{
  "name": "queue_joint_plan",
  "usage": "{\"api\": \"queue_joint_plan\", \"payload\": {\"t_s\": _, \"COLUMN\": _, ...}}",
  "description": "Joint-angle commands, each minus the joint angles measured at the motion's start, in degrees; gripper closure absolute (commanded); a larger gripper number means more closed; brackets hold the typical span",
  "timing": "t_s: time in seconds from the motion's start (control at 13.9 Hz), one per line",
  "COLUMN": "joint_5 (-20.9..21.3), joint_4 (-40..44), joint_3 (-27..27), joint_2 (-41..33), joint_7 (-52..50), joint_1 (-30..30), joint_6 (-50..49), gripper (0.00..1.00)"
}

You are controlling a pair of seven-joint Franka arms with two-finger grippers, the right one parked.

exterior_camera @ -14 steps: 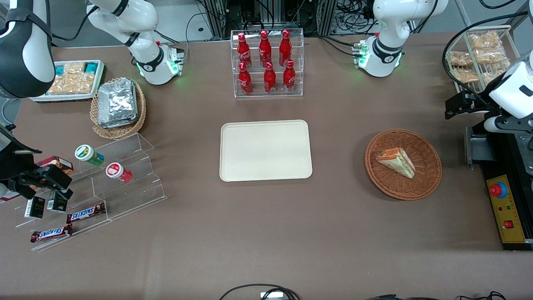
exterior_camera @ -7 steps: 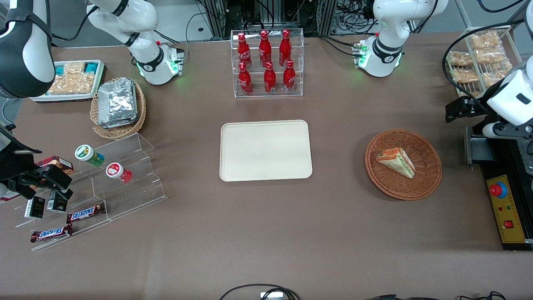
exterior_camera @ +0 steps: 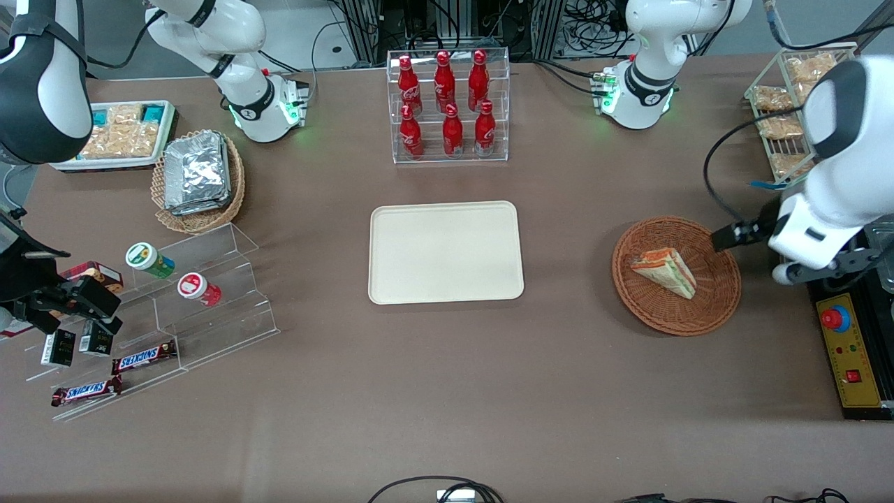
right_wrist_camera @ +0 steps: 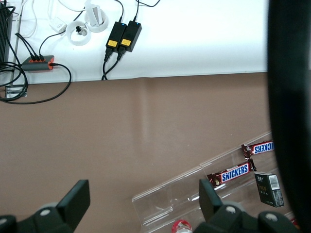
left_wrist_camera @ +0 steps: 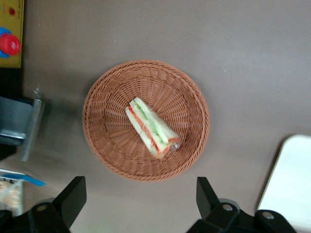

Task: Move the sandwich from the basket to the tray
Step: 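Move the open left gripper down over the sandwich in the wicker basket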

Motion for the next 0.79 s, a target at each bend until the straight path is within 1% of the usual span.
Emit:
{"api": "queue_joint_plan", "payload": {"t_s": 0.0, "joint_5": 0.95, "joint_4": -10.04, "joint_3": -0.02, "joint_2": -2.11, "joint_7": -9.39, "joint_1": -0.42, "joint_6": 9.99, "gripper": 0.0}}
{"api": "queue_joint_plan", "payload": {"t_s": 0.22, "joint_5": 1.39, "joint_4": -16.91, "joint_3": 0.07, "joint_2": -2.21, "joint_7": -15.9, "joint_1": -0.42, "joint_6": 16.51, "gripper": 0.0}}
{"api": "queue_joint_plan", "payload": {"t_s": 0.36, "joint_5": 3.83, "joint_4": -21.22, "joint_3": 0.07, "joint_2": -2.29, "joint_7": -21.86, "joint_1": -0.42, "joint_6": 21.17, "gripper": 0.0}}
{"api": "queue_joint_plan", "payload": {"t_s": 0.58, "joint_5": 4.11, "joint_4": -24.66, "joint_3": -0.1, "joint_2": -1.42, "joint_7": -31.09, "joint_1": -0.77, "joint_6": 26.89, "gripper": 0.0}}
{"api": "queue_joint_plan", "payload": {"t_s": 0.72, "joint_5": 4.11, "joint_4": -26.85, "joint_3": -0.1, "joint_2": -0.98, "joint_7": -34.36, "joint_1": -0.78, "joint_6": 30.14, "gripper": 0.0}}
